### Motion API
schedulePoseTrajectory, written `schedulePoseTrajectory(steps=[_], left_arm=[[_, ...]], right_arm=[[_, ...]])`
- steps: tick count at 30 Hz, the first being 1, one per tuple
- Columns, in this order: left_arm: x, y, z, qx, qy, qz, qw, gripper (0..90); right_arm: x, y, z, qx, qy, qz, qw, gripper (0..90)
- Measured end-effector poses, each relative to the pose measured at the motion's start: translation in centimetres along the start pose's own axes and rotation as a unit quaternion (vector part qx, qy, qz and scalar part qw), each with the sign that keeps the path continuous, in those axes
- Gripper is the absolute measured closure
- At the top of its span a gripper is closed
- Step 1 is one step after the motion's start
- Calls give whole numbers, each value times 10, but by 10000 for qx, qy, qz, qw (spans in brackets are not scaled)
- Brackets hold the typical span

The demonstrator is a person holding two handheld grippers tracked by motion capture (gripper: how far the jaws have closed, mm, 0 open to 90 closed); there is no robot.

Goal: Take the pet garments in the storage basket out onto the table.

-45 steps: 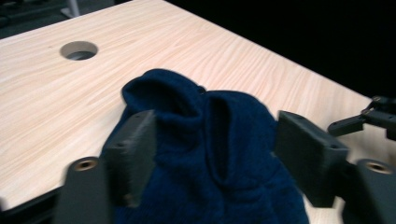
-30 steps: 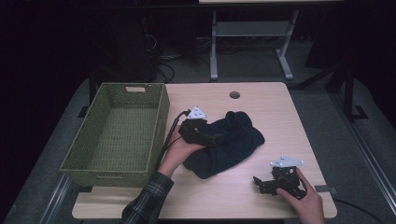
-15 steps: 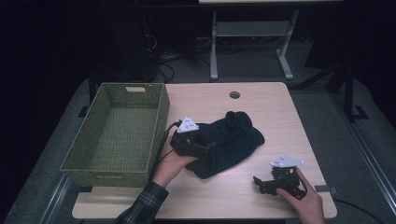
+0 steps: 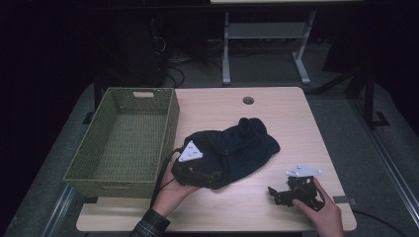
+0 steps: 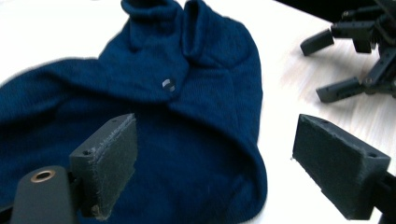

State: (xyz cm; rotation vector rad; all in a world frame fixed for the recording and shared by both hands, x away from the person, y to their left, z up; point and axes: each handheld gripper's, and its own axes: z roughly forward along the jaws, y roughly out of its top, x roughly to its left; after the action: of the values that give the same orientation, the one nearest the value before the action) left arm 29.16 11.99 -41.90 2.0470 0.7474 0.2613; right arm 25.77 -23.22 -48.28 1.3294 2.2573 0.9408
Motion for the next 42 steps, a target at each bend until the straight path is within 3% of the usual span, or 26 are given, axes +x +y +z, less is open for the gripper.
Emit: schedulePoseTrajectory(steps=[10,15,26,33,37,40,42], left_arm=[[-5,-21,-2,222,46,8,9997,135],[-6,-29,1,446,62,37,9990,135],[-8,-45,8,964,124,55,9952,134],[-9,-52,8,1074,208,94,9940,135],[-12,-55,12,1206,328,243,9919,131],[-13,-58,13,1141,422,318,9921,127],[-13,-60,13,1006,448,305,9934,126]], right_arm=[[0,0,0,-2,0,-7,10000,4],[0,0,0,-3,0,-5,10000,4],[0,0,0,-2,0,-5,10000,4],[0,0,0,-2,1,-4,10000,5],[0,0,0,-1,1,-6,10000,4],[0,0,0,-4,0,-5,10000,4],[0,0,0,-4,0,-5,10000,4]])
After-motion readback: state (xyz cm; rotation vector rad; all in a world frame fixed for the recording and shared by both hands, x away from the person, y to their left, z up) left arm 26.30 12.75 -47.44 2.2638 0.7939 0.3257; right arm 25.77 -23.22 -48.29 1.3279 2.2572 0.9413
